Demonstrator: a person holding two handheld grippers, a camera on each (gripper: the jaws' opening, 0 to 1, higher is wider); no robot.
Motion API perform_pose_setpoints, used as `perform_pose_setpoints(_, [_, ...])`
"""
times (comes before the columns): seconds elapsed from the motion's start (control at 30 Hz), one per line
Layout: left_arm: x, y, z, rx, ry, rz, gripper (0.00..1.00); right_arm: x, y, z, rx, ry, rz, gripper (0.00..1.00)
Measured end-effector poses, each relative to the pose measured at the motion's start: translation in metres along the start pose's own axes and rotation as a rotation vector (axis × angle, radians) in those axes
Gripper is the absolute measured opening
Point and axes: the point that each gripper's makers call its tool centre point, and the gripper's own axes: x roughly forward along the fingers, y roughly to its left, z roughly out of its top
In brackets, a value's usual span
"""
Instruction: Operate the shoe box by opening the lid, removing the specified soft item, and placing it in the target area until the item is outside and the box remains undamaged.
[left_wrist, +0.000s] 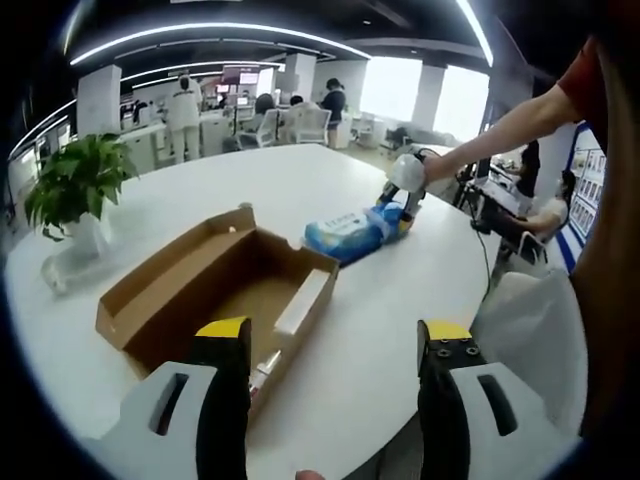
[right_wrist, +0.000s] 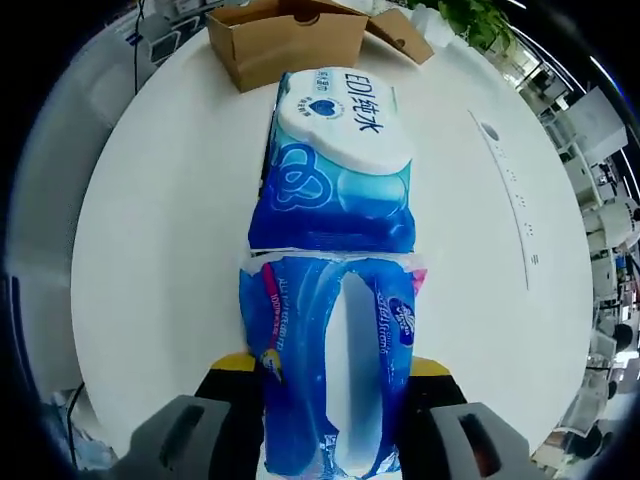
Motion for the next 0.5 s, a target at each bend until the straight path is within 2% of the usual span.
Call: perform_pose_setpoints(0.5, [-0.0001,0.0008,0.0024,0.0,-0.009,-0.007,0.67,-0.0063,-0.002,0.0005,-0.008,0.0,-0.01,0.48])
